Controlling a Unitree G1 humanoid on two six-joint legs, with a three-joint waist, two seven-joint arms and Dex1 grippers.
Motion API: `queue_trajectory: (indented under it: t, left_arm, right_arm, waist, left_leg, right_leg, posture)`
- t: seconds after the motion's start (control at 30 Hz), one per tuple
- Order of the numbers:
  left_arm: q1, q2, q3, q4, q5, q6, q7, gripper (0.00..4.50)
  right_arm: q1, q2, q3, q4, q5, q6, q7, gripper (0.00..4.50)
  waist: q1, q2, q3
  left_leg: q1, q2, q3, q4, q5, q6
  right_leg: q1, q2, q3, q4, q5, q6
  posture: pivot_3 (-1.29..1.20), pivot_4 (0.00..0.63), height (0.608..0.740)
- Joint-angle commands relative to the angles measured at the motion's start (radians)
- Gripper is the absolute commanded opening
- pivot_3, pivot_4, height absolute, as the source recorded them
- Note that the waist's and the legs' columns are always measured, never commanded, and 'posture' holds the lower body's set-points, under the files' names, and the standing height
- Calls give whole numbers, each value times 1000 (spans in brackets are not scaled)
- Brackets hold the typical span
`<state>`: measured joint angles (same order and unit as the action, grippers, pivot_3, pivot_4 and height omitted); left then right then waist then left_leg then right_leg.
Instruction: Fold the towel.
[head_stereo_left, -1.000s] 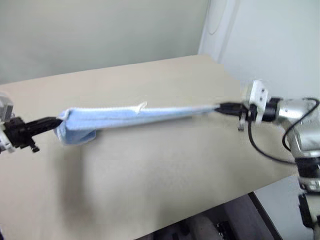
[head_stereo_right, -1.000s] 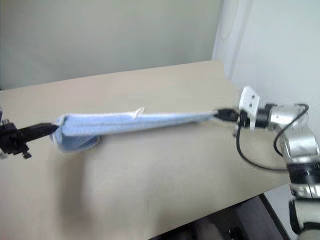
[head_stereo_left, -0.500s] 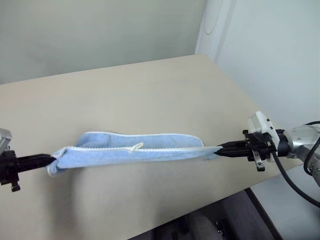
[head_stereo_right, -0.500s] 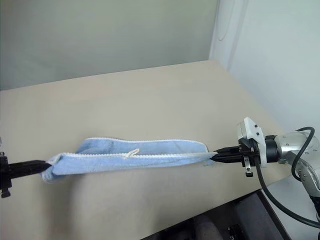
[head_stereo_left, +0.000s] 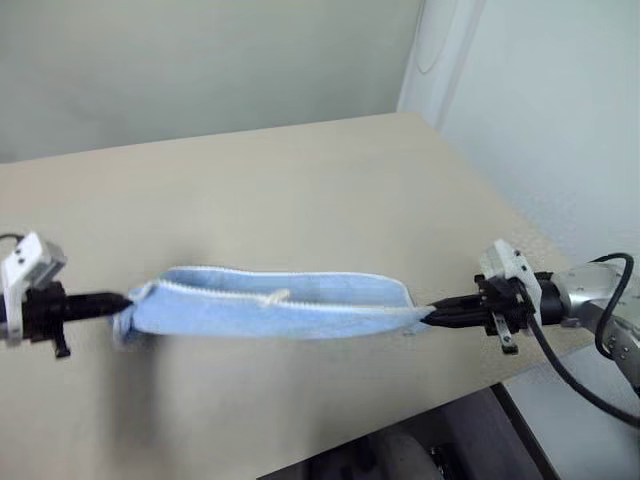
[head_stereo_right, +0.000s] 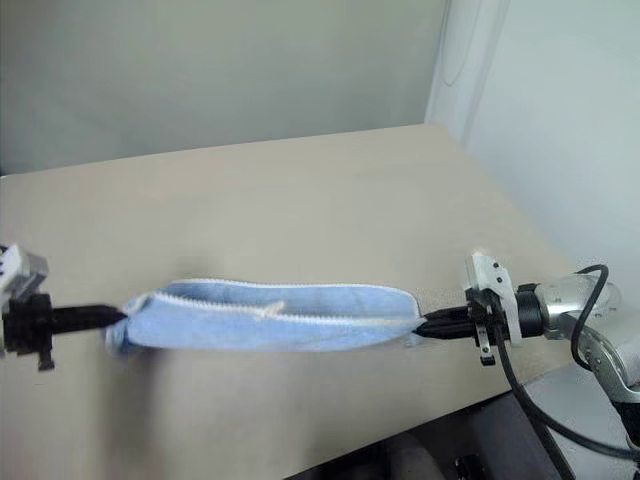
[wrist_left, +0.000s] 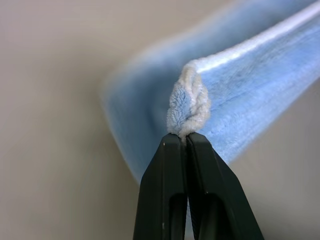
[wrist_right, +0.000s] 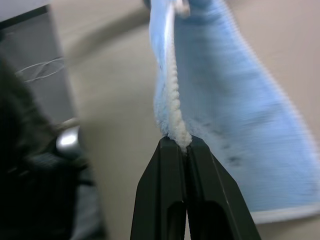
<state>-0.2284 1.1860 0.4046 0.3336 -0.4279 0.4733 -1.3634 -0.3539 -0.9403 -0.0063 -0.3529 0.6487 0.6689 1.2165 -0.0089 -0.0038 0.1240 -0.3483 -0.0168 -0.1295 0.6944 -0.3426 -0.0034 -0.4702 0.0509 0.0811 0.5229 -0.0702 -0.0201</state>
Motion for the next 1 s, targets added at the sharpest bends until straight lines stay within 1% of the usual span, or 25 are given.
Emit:
queue_trajectory:
  t: [0.03, 0.07, 0.17, 0.23, 0.33, 0.4, 0.43, 0.47, 0.53, 0.57, 0.6, 0.67, 0.73, 0.83, 0.87, 0.9, 0.97, 1.0]
  left_arm:
    - [-225, -24, -68, 121, 23, -40, 42, 0]
    - [-304, -38, -91, 165, 35, -63, 53, 0]
    - [-575, -89, -153, 341, 91, -126, 119, 0]
    - [-713, -106, -169, 435, 109, -162, 130, 0]
    - [-835, -99, -178, 516, 118, -196, 111, 0]
    - [-862, -82, -175, 531, 111, -196, 78, 0]
    - [-847, -65, -170, 515, 100, -179, 47, 0]
    - [-814, -47, -160, 486, 82, -154, 9, 0]
    - [-698, -5, -127, 386, 25, -77, -82, 0]
    - [-578, 17, -87, 294, -14, -33, -133, 0]
    - [-457, 32, -43, 201, -46, 6, -165, 0]
    - [-198, 33, 79, -6, -95, 85, -192, 0]
    - [13, 1, 208, -186, -127, 152, -173, 0]
    - [237, -61, 359, -393, -177, 256, -123, 0]
    - [296, -79, 394, -442, -185, 277, -110, 0]
    - [352, -97, 423, -481, -188, 289, -103, 0]
    - [427, -116, 459, -525, -193, 305, -90, 0]
    - [453, -120, 470, -535, -193, 308, -84, 0]
  right_arm:
    - [-117, -6, 22, 151, -106, -104, 19, 51]
    - [-173, -2, 39, 228, -153, -145, 19, 51]
    - [-427, 55, 104, 580, -340, -331, -44, 51]
    - [-599, 103, 133, 823, -448, -478, -109, 51]
    - [-816, 165, 148, 1123, -557, -661, -217, 51]
    - [-911, 189, 156, 1258, -610, -763, -275, 51]
    - [-941, 195, 158, 1302, -628, -809, -289, 51]
    - [-959, 198, 158, 1334, -640, -846, -291, 51]
    - [-974, 201, 146, 1374, -641, -891, -263, 51]
    - [-957, 197, 139, 1369, -630, -911, -220, 51]
    - [-935, 192, 132, 1360, -617, -923, -180, 51]
    - [-852, 180, 122, 1299, -580, -921, -82, 51]
    - [-723, 154, 120, 1182, -538, -906, 30, 51]
    - [-511, 99, 106, 933, -453, -787, 159, 51]
    - [-447, 78, 102, 854, -429, -747, 188, 51]
    - [-386, 59, 97, 781, -406, -708, 207, 51]
    - [-297, 31, 89, 674, -371, -633, 223, 51]
    - [-259, 19, 85, 629, -358, -604, 229, 51]
  waist:
    - [1, -1, 0]
    - [2, 0, 0]
    - [1, 1, 1]
    - [-1, 1, 1]
    - [-11, 3, 2]
    - [-15, 4, 1]
    - [-16, 4, 1]
    - [-17, 5, 1]
    - [-18, 6, -1]
    - [-21, 7, -1]
    - [-22, 8, -2]
    - [-23, 7, -2]
    - [-20, 4, -3]
    - [-1, 2, -2]
    - [4, 1, -2]
    - [6, 4, -1]
    - [6, 9, 1]
    - [5, 9, 1]
  left_leg:
    - [0, 0, 0, 0, 0, 0]
    - [0, 0, 0, 1, 0, 0]
    - [-3, -1, 0, 4, 3, 6]
    - [-3, -2, 0, 5, 6, 11]
    - [-4, -3, 0, 0, 6, 13]
    - [-1, -3, 0, -12, 7, 15]
    - [1, -3, 0, -16, 7, 15]
    - [3, -2, -1, -20, 7, 15]
    - [6, -2, -1, -29, 7, 15]
    - [7, -1, -1, -31, 7, 15]
    - [8, -1, -1, -32, 7, 14]
    - [10, -2, 0, -31, 6, 12]
    - [12, -2, -1, -28, 5, 11]
    - [10, -5, -4, -21, 5, 11]
    - [7, -6, -5, -18, 4, 10]
    - [6, -6, -5, -14, 4, 10]
    - [2, -7, -4, -10, 4, 10]
    - [0, -7, -3, -8, 2, 6]
  right_leg:
    - [0, 0, 0, 0, 0, 0]
    - [-1, 0, 0, 0, 0, 0]
    - [-3, 0, 0, -1, 4, 3]
    - [-3, -2, 0, -4, 19, 9]
    - [-3, -2, 0, -17, 44, 15]
    - [-4, -3, 0, -20, 45, 16]
    - [-4, -3, 0, -20, 45, 15]
    - [-4, -3, 0, -20, 46, 14]
    - [-4, -3, 0, -21, 45, 11]
    - [-4, -3, 0, -21, 48, 3]
    - [-3, -3, -1, -21, 47, 1]
    - [0, -3, -1, -25, 47, 1]
    - [6, -3, -1, -29, 46, 0]
    - [9, -3, 0, -32, 42, -1]
    - [8, -3, 2, -32, 37, 2]
    - [10, -3, 2, -30, 32, 0]
    - [8, -4, 4, -29, 26, 1]
    - [8, -4, 5, -28, 23, 6]
  posture:
    - [0, 150, 740]
    - [0, 150, 740]
    - [0, 150, 740]
    - [0, 150, 740]
    - [0, 150, 740]
    - [0, 150, 740]
    - [0, 150, 740]
    - [0, 150, 740]
    - [0, 150, 740]
    - [0, 150, 740]
    - [0, 150, 740]
    - [0, 150, 740]
    - [0, 150, 740]
    - [0, 150, 740]
    - [0, 150, 740]
    - [0, 150, 740]
    - [0, 150, 740]
    - [0, 150, 740]
